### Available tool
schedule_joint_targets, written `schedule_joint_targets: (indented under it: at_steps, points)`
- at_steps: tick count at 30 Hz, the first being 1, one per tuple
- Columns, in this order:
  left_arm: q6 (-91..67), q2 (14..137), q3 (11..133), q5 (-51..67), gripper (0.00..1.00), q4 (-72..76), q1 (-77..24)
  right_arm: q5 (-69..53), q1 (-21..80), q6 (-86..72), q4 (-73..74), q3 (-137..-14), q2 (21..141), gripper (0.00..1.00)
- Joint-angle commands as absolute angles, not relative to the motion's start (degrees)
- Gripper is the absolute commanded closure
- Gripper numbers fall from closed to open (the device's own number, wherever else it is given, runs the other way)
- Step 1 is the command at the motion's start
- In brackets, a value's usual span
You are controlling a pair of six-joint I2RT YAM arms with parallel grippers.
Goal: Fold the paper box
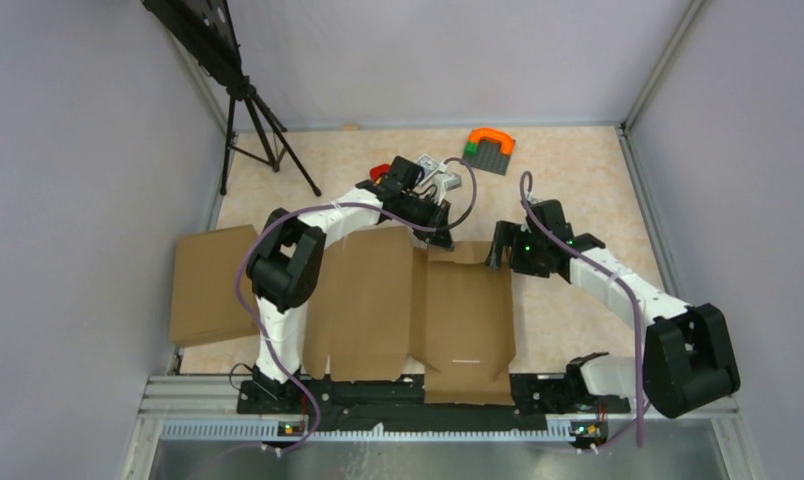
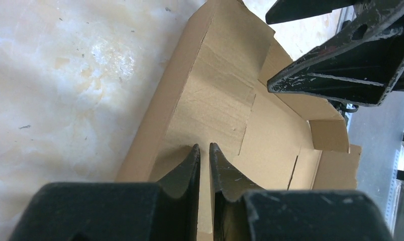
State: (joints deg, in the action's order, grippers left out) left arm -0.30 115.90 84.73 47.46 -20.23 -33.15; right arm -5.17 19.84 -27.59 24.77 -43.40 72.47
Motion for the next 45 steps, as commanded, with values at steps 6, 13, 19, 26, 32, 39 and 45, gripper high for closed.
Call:
schedule_joint_targets:
  at_steps: [6,13,19,26,32,39,45]
  points:
    - [0.24,115.75,85.05,45.52,0.87,-19.78,-33.40,-9.47,18.91,-26.49,22.01,-43.84,68.22,0.06]
    - [0.22,115.84,85.39,45.44,0.87,-20.45,-33.40,-8.61,18.25,-26.46,20.87,-46.23,73.13,0.09]
    - [0.20,115.75,85.46,45.35,0.87,-20.57,-33.41,-9.19,18.15,-26.69,19.24,-47.27,76.02,0.19]
    - [-1.58,115.82,87.24,44.92,0.80,-22.34,-33.42,-10.33,18.15,-26.65,17.37,-46.78,76.75,0.23]
    - [-1.24,116.68,88.10,45.15,0.81,-23.29,-33.45,-11.02,18.02,-27.35,15.65,-46.58,77.11,0.18]
    - [-0.80,117.51,87.74,45.61,0.83,-23.64,-33.40,-17.16,15.00,-29.25,12.09,-44.28,75.86,0.09]
    - [-0.62,117.25,87.53,45.36,0.83,-23.78,-33.45,-17.97,15.00,-29.48,12.00,-45.65,78.74,0.12]
